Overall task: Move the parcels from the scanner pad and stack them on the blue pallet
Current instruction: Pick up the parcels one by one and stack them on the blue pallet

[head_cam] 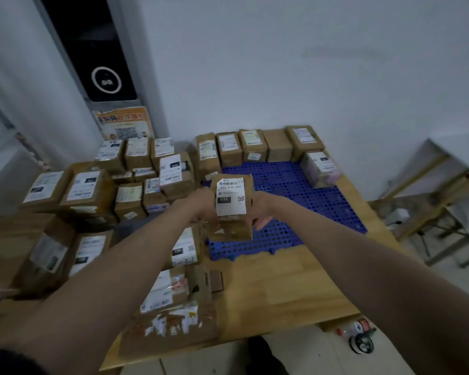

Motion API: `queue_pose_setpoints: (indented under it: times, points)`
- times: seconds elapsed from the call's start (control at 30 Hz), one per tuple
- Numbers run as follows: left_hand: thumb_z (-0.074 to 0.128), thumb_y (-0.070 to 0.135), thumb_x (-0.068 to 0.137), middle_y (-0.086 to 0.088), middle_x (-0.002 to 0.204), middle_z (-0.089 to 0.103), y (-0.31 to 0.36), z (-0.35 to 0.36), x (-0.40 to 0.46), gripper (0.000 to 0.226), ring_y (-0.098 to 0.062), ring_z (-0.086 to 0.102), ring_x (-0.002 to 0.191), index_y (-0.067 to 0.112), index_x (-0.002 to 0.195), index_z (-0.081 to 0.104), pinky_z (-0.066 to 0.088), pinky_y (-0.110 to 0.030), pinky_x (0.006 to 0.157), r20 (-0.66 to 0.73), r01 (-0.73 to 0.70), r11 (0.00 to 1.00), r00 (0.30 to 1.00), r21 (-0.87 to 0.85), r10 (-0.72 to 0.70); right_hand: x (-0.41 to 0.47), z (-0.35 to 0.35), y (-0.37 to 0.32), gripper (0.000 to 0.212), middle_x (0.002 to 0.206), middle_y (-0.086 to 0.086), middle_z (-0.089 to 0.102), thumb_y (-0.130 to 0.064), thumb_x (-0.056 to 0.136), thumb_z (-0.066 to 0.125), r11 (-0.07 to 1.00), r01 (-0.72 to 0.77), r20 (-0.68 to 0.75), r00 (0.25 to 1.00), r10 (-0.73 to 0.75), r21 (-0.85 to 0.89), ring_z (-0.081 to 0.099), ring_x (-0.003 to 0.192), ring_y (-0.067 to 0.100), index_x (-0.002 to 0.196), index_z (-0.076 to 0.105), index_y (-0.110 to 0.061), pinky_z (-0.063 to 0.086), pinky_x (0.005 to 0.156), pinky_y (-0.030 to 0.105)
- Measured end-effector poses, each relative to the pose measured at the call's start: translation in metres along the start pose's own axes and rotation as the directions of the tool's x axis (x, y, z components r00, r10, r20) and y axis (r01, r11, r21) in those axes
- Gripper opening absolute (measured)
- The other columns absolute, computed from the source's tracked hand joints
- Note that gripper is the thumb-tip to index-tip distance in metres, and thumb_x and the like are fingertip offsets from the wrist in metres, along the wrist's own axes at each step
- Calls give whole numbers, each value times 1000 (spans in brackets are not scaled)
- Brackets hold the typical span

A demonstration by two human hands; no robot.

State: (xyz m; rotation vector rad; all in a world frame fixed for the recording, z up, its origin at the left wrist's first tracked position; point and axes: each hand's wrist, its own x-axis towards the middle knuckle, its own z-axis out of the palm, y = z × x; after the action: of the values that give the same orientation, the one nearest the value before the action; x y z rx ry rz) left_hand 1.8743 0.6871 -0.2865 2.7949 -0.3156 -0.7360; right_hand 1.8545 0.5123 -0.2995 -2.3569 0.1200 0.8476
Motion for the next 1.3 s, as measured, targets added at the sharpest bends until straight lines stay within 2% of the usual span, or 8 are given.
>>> queue_pose_setpoints:
  times: [0.13,0.23,0.37,0.43,0.6,0.73,0.93,1.3]
  points:
    - [90,35,59,1,90,47,40,5,30,78,-18,55,79,10,120,47,47,-27,58,9,-31,998,1000,63,30,8,-26,38,27,98,10,74,-7,79,73,1000,-30,-35,999,31,7,73,89,21,103,69,-16,61,80,39]
    - [88,35,66,-9,118,51,69,14,61,88,-26,56,101,7,133,39,46,-32,70,17,-25,998,1000,54,24,23,-46,68,17,94,8,75,-14,83,73,998,-57,-49,997,57,-12,74,85,20,99,69,-16,62,77,34]
    - [84,34,73,-13,133,44,109,23,106,88,-29,51,116,6,139,34,46,-34,86,42,-13,999,999,30,11,44,-84,107,20,88,5,71,-12,84,72,998,-63,-65,996,61,-24,73,74,17,81,59,-27,60,57,25]
    - [82,35,75,-13,133,44,131,26,130,84,-30,50,117,8,138,34,44,-35,88,49,9,1000,999,29,-10,58,-105,128,21,90,5,68,-8,84,73,998,-63,-55,996,63,-3,72,77,19,86,59,-24,59,54,25]
    - [82,33,75,-14,131,46,182,36,182,85,-32,50,118,5,137,31,43,-36,85,48,101,994,994,-37,-100,93,-154,177,29,100,14,70,-5,84,72,997,-65,-5,998,64,-29,72,88,27,110,62,-12,62,68,32]
    - [86,29,70,-14,129,50,215,42,214,91,-32,53,116,4,136,30,47,-37,82,80,178,981,982,-76,-171,117,-187,208,25,107,15,70,-3,82,74,997,-50,22,998,51,-55,72,85,24,99,59,-12,58,57,26]
    - [88,25,66,-14,125,52,240,42,251,89,-32,55,113,4,131,31,51,-37,82,77,243,963,969,-117,-235,155,-216,231,40,114,19,66,2,81,72,999,-38,44,998,39,-20,72,93,31,119,58,0,60,79,40]
    - [89,29,65,-16,127,52,246,34,327,98,-33,55,116,1,134,26,52,-43,92,85,266,952,963,-147,-256,229,-247,241,42,116,16,63,-1,81,70,995,-33,0,999,33,-95,68,96,32,120,55,0,60,78,42]
